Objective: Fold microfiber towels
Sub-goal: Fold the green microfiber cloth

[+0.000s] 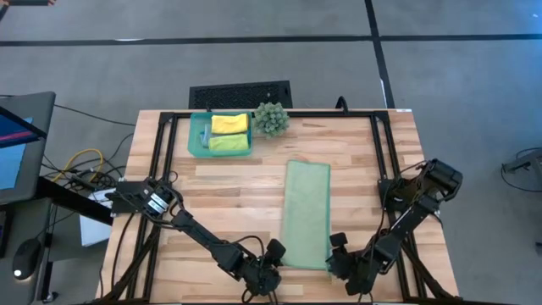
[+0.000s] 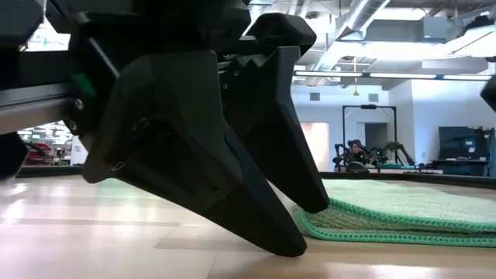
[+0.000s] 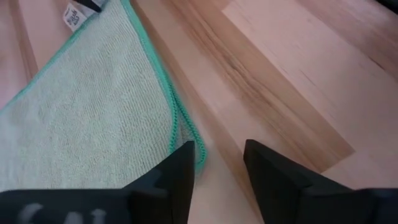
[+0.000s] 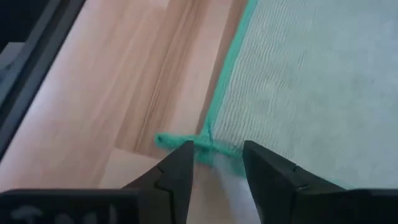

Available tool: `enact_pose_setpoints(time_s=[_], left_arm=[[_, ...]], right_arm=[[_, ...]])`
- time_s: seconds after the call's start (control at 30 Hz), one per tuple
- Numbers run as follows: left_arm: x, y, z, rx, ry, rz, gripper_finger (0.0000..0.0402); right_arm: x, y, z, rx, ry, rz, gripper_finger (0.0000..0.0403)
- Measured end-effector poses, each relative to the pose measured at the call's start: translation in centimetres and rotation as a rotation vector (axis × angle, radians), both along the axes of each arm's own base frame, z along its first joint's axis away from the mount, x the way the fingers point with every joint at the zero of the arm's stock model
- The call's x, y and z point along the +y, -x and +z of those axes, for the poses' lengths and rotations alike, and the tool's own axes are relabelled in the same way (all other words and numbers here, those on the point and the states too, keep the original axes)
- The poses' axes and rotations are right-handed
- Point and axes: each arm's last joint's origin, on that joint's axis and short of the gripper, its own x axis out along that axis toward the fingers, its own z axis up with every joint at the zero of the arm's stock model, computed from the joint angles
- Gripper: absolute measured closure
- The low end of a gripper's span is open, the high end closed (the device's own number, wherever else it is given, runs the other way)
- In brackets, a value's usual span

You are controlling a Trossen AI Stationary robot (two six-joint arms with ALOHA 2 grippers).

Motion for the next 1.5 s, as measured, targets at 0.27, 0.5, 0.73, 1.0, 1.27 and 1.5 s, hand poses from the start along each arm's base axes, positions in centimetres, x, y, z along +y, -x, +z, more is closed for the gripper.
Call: enact_pose_setpoints(time_s=[0.27,0.5,0.73,1.0,1.27,1.5], left_arm=[[-0.6,0.4,0.3,0.001,-0.021,0.007,0.0272],[-2.8,0.7,2.6,0.005,-0.023,-0.015,0.0264],[-1.6,0.4,1.6,-0.024,-0.089,0.054,0.0264],[0.5,-0.1,0.1,-0.007,-0.033,0.067,0.0281],[0.5,-0.2,-0.1,-0.013,-0.026,0.05,0.0364],[0.1,-0.1,-0.1,-0.024,0.026,0.077,0.0397]], right_arm=[[-0.8,0.7,-1.1,-0.005,-0.015,-0.003,0.0267],[-0.7,0.9,-1.2,-0.001,-0.008,0.003,0.0331],[-0.6,1.0,-1.2,-0.003,-0.013,0.0,0.0386],[-0.6,0.9,-1.2,-0.006,-0.024,0.0,0.0385],[-0.5,0.9,-1.2,-0.004,-0.043,-0.017,0.0388],[-0.3,0.9,-1.1,-0.009,-0.075,-0.027,0.0393]])
